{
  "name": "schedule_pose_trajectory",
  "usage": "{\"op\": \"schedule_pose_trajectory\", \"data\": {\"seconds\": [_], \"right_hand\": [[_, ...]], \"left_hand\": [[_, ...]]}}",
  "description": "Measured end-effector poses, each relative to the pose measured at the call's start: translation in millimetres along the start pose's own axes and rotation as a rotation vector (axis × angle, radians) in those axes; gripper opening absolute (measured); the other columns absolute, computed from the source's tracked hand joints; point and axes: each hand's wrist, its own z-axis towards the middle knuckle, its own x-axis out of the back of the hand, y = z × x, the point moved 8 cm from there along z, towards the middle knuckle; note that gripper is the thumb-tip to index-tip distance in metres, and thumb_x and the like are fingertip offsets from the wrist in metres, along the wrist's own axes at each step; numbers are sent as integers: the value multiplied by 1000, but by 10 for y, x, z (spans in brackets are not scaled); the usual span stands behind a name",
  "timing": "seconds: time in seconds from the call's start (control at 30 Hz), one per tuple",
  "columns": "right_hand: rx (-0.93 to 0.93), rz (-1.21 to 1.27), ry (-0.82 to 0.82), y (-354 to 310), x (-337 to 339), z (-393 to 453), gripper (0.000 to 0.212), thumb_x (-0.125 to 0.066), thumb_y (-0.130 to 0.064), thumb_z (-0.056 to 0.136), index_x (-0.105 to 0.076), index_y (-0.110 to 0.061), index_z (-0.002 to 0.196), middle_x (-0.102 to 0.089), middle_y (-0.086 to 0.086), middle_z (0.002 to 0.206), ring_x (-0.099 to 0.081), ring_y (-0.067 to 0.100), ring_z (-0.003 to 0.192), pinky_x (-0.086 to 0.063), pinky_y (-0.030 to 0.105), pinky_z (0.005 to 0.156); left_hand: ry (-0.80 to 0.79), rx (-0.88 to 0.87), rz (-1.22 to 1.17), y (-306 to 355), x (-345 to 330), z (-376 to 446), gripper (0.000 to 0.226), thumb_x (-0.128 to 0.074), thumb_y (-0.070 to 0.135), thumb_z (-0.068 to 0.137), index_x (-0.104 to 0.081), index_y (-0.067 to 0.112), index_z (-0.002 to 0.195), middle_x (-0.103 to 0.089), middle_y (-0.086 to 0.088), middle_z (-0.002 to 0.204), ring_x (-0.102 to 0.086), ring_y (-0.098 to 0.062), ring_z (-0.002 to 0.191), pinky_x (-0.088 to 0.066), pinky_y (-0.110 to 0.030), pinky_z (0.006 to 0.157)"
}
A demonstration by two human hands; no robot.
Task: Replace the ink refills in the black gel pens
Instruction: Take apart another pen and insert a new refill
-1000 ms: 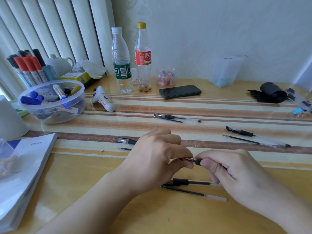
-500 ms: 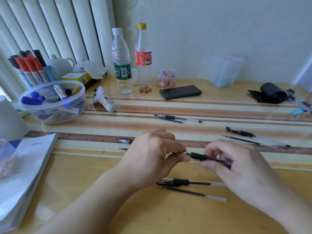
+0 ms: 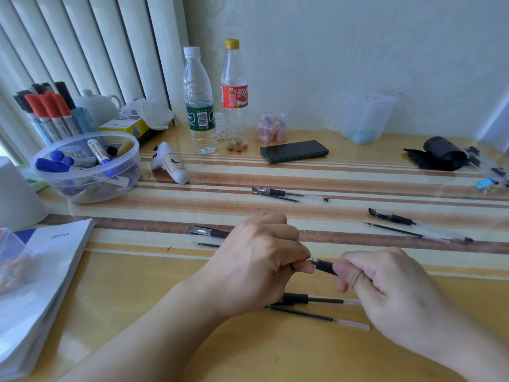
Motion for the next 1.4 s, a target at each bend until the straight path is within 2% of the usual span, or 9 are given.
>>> {"op": "schedule_pose_trajectory", "data": {"seconds": [0.13,0.23,0.33,0.47,0.73,0.97,1.13,1.23,1.4], "right_hand": [[14,72,19,-2,82,55,32,-43,-51,91,-63,-34,74,-42,-10,41,-34,6,35,-22,15,38],[9,111,84,33,178,76,16,-48,-48,89,-60,-37,91,-64,-9,60,-52,9,46,-39,17,44],[2,102,86,47,201,64,10,-54,-43,85,-51,-37,93,-67,-9,69,-55,15,54,-43,21,49],[-16,-9,60,45,184,57,12,-58,-40,84,-48,-40,91,-68,-20,74,-48,14,44,-46,33,48],[-11,-36,93,26,197,53,10,-58,-39,84,-53,-36,92,-69,-20,76,-40,9,37,-42,26,49],[-19,-47,133,36,262,56,10,-61,-38,84,-54,-36,90,-70,-20,76,-48,11,41,-43,25,50],[29,-65,139,-52,239,59,12,-56,-46,80,-56,-39,90,-68,-24,71,-51,-11,47,-42,16,53],[63,-98,139,-90,230,66,13,-55,-47,79,-58,-39,89,-68,-22,69,-51,-19,54,-45,17,60],[66,-13,147,-36,187,68,15,-66,-35,80,-56,-40,90,-69,-20,67,-63,4,60,-48,25,57]], "left_hand": [[-8,186,-129,-129,-16,-27,19,-60,33,92,-67,19,103,-60,13,81,-49,-6,76,-42,-21,68],[-87,372,-389,-298,-149,-111,26,-41,20,98,-38,26,123,-51,13,86,-48,-6,80,-39,-19,74],[-73,396,-474,-348,-153,-127,28,-37,3,100,-28,22,118,-56,1,85,-49,-15,73,-43,-26,71],[-12,526,-681,-493,-162,-142,19,-45,5,99,-48,18,113,-67,8,79,-49,-14,66,-46,-32,67],[-35,539,-730,-511,-209,-147,15,-52,10,98,-62,18,106,-68,15,76,-59,6,71,-43,-8,68],[-42,544,-670,-534,-206,-150,16,-52,12,98,-63,20,108,-65,13,76,-59,3,73,-43,-10,71],[-118,498,-587,-429,-250,-142,16,-60,21,95,-69,27,106,-71,10,80,-61,-15,73,-50,-27,68],[-126,495,-544,-389,-266,-157,18,-62,23,93,-69,29,108,-73,13,79,-57,-4,62,-49,-22,63],[-90,468,-515,-349,-209,-143,20,-63,19,91,-70,29,107,-74,12,79,-62,-1,60,-54,-20,65]]}}
